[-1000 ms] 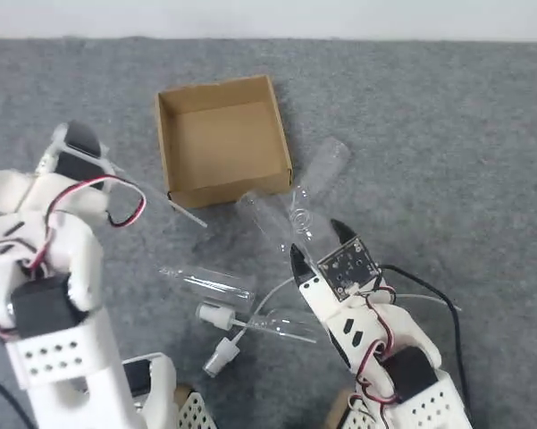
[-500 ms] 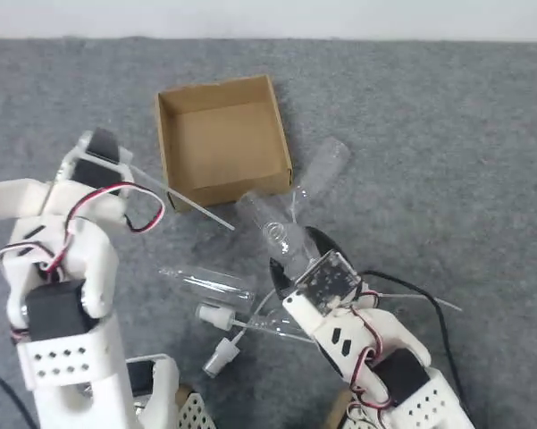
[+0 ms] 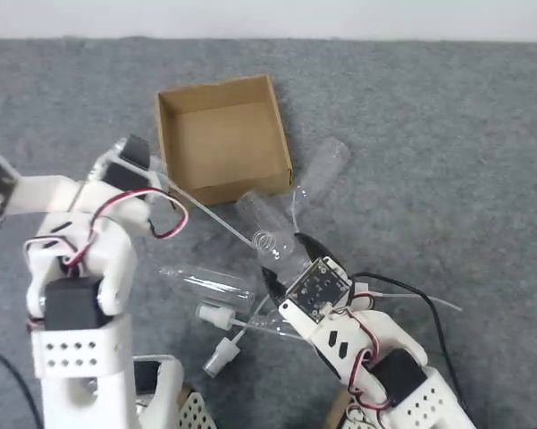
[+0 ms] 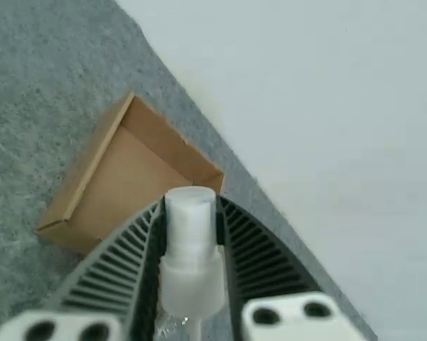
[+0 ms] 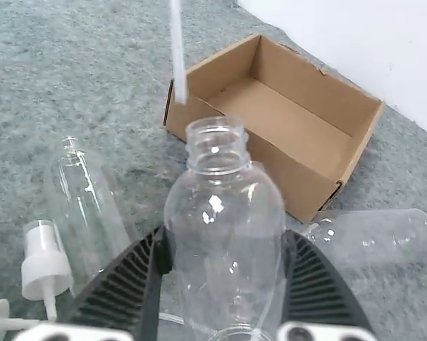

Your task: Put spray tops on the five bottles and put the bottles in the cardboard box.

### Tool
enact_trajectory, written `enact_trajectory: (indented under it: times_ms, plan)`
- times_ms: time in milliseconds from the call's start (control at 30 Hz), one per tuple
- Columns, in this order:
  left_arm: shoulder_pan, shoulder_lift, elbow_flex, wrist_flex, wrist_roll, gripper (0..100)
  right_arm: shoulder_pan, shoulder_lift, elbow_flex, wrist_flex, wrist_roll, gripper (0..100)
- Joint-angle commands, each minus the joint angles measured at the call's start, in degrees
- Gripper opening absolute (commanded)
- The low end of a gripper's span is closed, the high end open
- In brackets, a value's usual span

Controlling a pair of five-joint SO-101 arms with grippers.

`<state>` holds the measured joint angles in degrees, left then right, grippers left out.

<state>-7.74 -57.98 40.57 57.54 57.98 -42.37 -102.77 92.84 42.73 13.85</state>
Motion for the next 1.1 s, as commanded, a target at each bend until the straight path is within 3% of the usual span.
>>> enact_trajectory:
  times_ms: [0,733,1067]
  plan:
    - [1.0,-1.3,-0.4,-0.3,0.3,1,-2.1,-1.2,-1.1,-1.6,0.7,11.9]
    - [0.4,-1.8,2.8,-6.4,0.4,1,-2.6,-1.2,-1.0,-1.5,0.7,12.0]
    - [0.5,-10.2,6.5,-7.4,0.3,1,-2.6,-1.2,-1.0,-1.3,0.7,12.0]
